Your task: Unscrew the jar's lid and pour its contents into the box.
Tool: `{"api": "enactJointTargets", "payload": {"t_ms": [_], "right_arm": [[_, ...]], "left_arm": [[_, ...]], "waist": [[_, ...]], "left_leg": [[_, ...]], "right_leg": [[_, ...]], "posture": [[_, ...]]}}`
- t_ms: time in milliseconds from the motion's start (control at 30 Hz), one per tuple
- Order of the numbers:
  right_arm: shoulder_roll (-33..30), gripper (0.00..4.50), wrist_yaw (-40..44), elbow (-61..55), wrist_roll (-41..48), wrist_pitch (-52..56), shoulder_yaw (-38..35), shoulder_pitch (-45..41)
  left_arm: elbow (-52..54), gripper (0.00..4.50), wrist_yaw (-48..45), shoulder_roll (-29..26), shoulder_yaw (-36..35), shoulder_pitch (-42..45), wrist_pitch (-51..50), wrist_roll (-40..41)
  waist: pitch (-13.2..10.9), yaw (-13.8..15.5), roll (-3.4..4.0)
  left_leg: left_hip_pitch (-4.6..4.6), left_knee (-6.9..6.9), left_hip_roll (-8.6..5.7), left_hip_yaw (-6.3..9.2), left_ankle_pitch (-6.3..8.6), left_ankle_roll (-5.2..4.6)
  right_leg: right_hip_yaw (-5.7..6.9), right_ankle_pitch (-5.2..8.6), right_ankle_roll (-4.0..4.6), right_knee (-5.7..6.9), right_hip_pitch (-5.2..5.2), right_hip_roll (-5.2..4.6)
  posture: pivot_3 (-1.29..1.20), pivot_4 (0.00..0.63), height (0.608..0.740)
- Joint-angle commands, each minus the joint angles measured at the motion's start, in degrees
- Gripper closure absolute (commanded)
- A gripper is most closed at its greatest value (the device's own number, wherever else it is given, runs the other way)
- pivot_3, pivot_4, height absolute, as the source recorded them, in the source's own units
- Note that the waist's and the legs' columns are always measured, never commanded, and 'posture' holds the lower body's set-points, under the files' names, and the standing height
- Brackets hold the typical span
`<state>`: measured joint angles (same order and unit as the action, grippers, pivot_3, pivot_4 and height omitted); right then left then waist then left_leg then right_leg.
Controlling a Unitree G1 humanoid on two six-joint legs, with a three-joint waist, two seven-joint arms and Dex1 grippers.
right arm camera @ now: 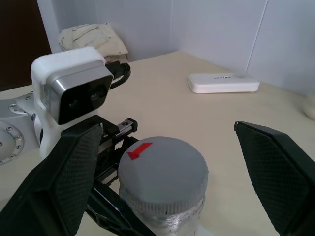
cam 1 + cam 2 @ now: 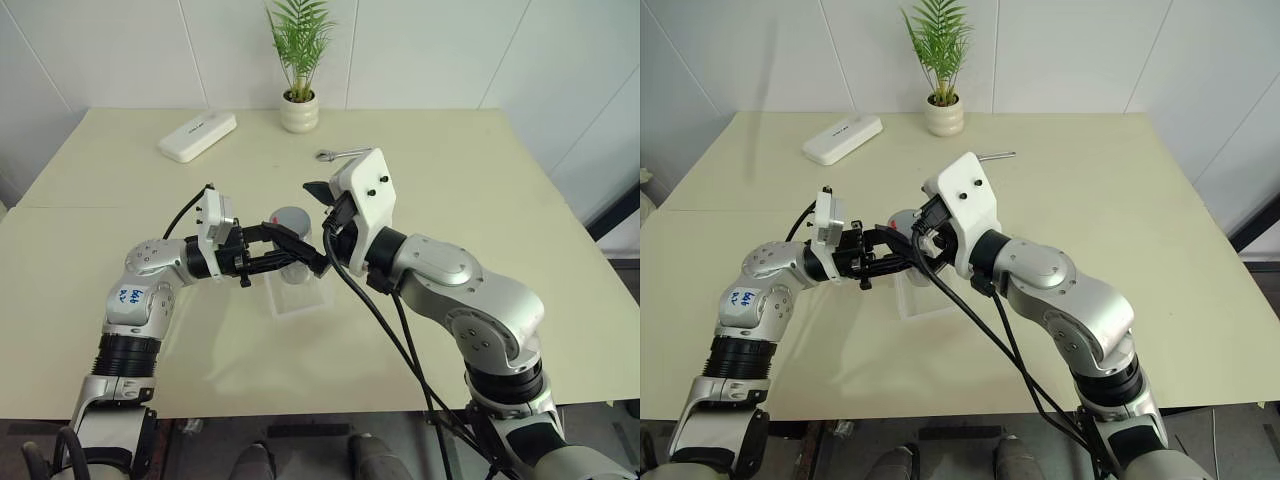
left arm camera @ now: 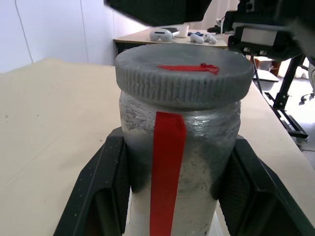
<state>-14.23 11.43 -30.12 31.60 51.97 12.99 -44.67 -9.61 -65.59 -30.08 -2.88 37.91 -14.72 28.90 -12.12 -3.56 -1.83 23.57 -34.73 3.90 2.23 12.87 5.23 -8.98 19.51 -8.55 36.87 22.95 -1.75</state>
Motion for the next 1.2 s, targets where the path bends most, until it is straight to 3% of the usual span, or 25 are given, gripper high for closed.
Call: {"api": "enactJointTargets", "payload": {"t_ms": [33,367,1067,1200], "right_arm": [[0.6,0.00,2.3,0.6,-2.0,-3.1,0.5,-1.3],[2.2,0.00,4.9,4.0,-4.2,-3.7,-0.1,-2.5],[8.6,0.00,1.1,4.3,-9.2,0.5,0.6,-2.6],[9.0,0.93,1.0,4.1,-9.5,1.0,0.3,-2.4]], "left_arm": [[0.2,2.54,-0.8,-0.6,-0.6,1.6,0.4,0.1],[-1.9,2.54,-1.1,-0.5,-0.9,3.0,0.8,-0.9],[-0.3,2.54,1.2,-0.1,-1.3,2.9,-0.7,-0.2],[-0.4,2.54,1.2,0.0,-1.3,3.2,-0.6,-0.2]], "waist": [[0.0,0.0,0.00],[0.0,0.0,0.00],[0.0,0.0,0.00],[0.0,0.0,0.00]], "left_leg": [[0.00,0.00,0.00,0.00,0.00,0.00],[0.63,-0.26,0.00,0.04,-0.03,0.01],[0.62,-0.30,0.00,0.10,-0.13,0.05],[0.62,-0.30,0.00,0.11,-0.13,0.05]], "right_leg": [[0.00,0.00,0.00,0.00,0.01,0.00],[0.01,0.00,0.00,0.33,0.69,0.00],[0.03,0.00,0.01,0.57,0.75,0.04],[0.04,0.00,0.01,0.57,0.75,0.04]], "posture": [[0.00,0.150,0.740],[0.00,0.150,0.740],[0.00,0.150,0.740],[0.00,0.150,0.740]]}}
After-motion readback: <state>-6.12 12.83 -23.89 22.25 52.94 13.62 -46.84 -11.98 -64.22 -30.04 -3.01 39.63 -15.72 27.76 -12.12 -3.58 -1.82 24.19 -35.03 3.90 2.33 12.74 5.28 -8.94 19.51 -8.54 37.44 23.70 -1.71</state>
